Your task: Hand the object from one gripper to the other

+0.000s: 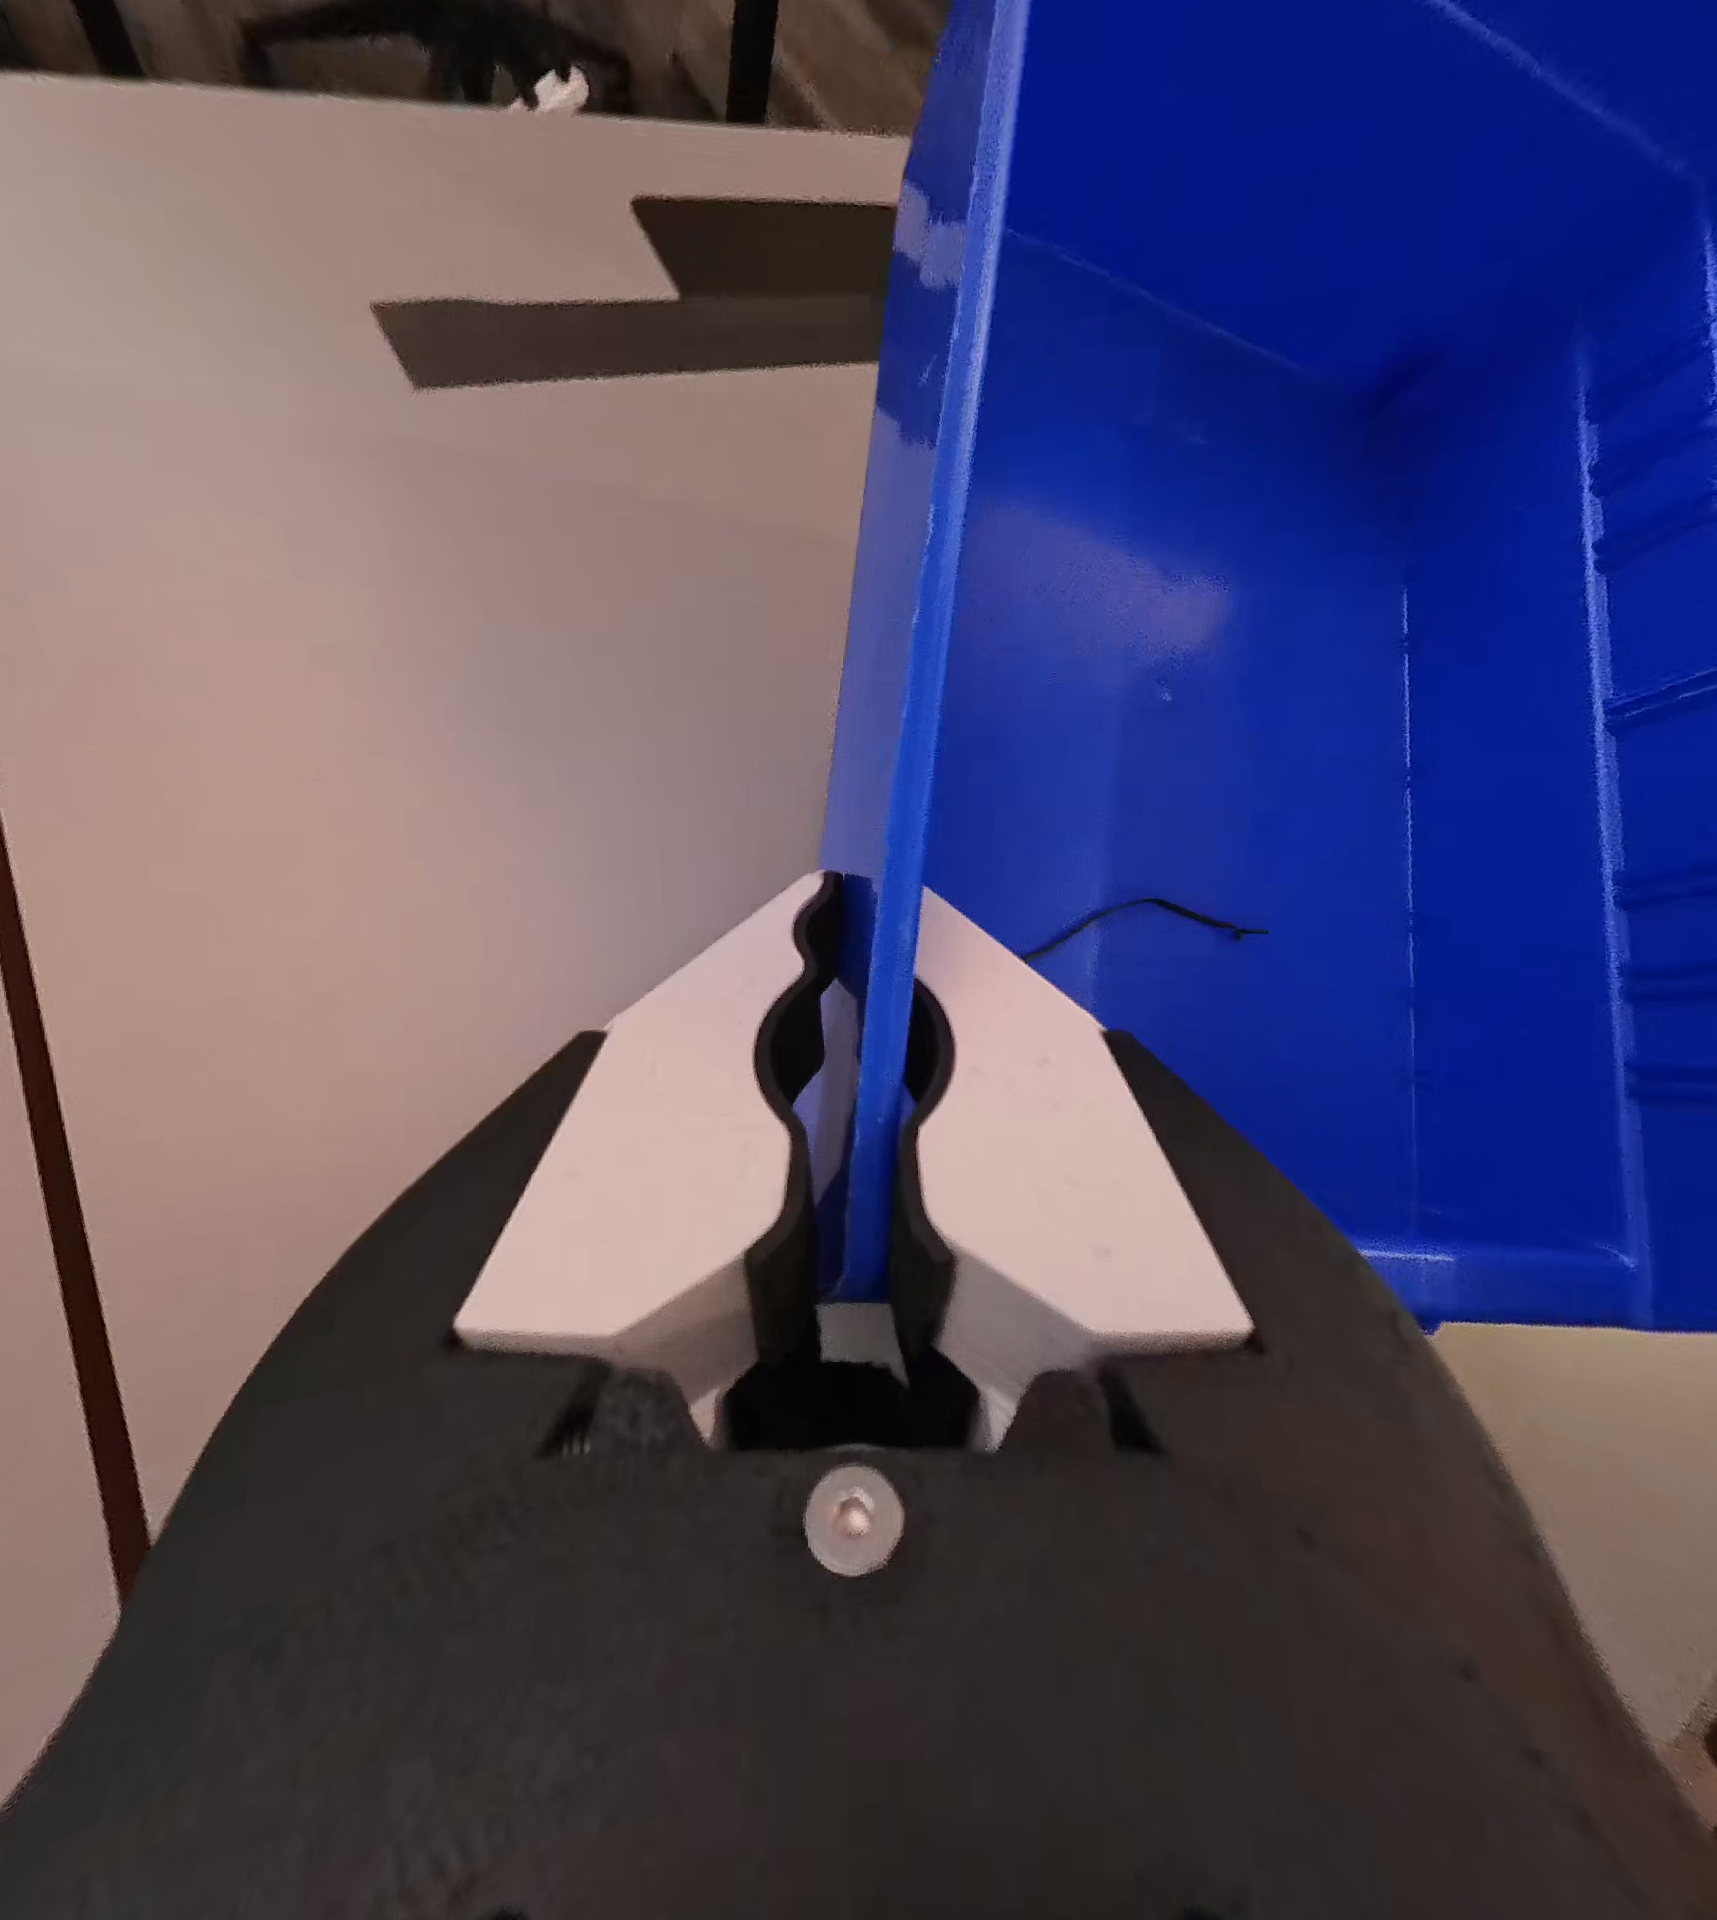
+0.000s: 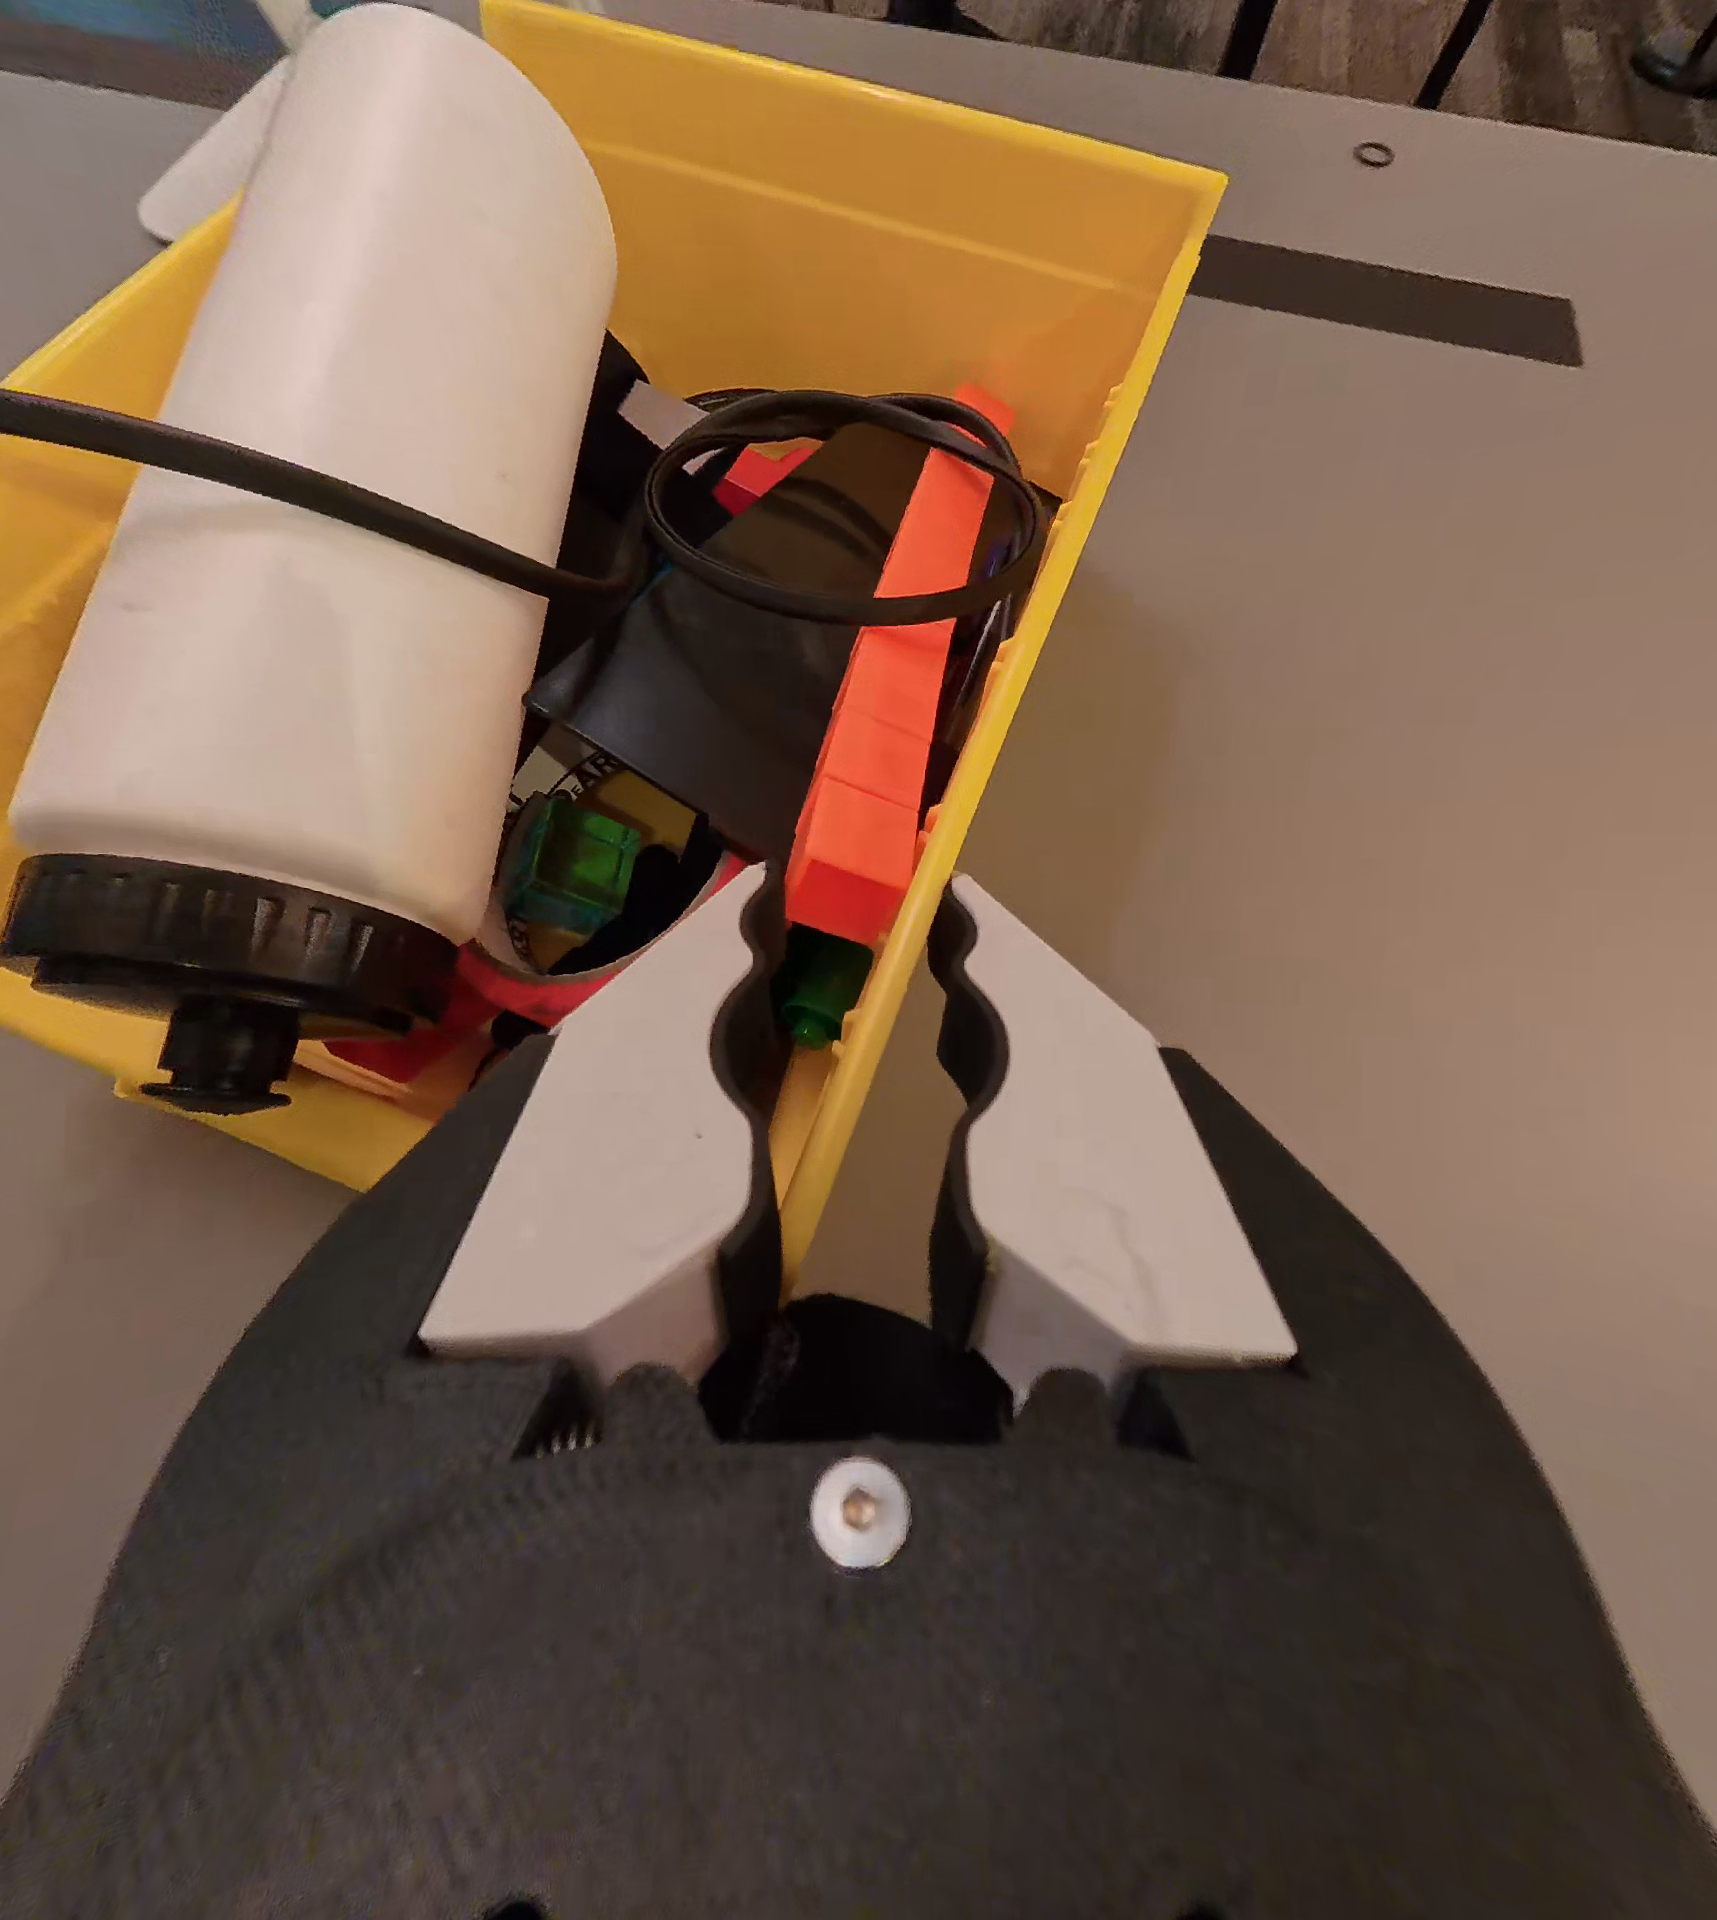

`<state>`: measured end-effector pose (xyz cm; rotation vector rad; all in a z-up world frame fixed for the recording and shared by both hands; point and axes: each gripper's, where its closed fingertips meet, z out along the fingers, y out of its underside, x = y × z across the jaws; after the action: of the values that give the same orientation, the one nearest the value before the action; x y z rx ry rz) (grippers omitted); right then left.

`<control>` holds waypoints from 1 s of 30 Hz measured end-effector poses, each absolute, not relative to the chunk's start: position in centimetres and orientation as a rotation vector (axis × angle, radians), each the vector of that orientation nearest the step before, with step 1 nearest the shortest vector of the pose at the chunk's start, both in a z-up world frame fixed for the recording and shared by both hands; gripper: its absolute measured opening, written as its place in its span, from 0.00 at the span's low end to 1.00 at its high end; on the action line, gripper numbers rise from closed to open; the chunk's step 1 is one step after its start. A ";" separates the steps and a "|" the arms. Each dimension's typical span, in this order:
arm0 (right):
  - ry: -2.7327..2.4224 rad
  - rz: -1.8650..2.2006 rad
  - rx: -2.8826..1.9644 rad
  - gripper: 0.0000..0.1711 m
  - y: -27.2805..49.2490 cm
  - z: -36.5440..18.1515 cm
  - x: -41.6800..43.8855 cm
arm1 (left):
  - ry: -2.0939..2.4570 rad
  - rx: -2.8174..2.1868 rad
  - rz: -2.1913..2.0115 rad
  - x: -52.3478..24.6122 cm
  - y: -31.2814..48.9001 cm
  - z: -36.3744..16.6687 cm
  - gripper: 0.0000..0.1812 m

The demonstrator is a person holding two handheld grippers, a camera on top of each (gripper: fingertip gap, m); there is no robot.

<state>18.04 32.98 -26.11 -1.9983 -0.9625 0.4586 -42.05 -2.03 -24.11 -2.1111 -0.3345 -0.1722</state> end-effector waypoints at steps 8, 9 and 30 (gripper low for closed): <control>-1.061 0.583 -1.955 0.19 25.6 -26.1 11.0 | -0.246 -1.974 -0.200 -40.4 -1.2 -20.1 0.02; -1.076 0.583 -1.942 0.20 24.9 -26.2 10.1 | -0.239 -1.964 -0.199 -40.3 -1.3 -19.6 0.01; -1.280 0.851 -1.865 0.38 12.2 -27.9 -11.5 | -0.183 -1.695 -0.177 -41.5 -4.9 -12.1 0.01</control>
<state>-11.49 12.15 -27.92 -1.8647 -1.2796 0.8506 -41.47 -4.87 -12.13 -1.6947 -0.1833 -0.1765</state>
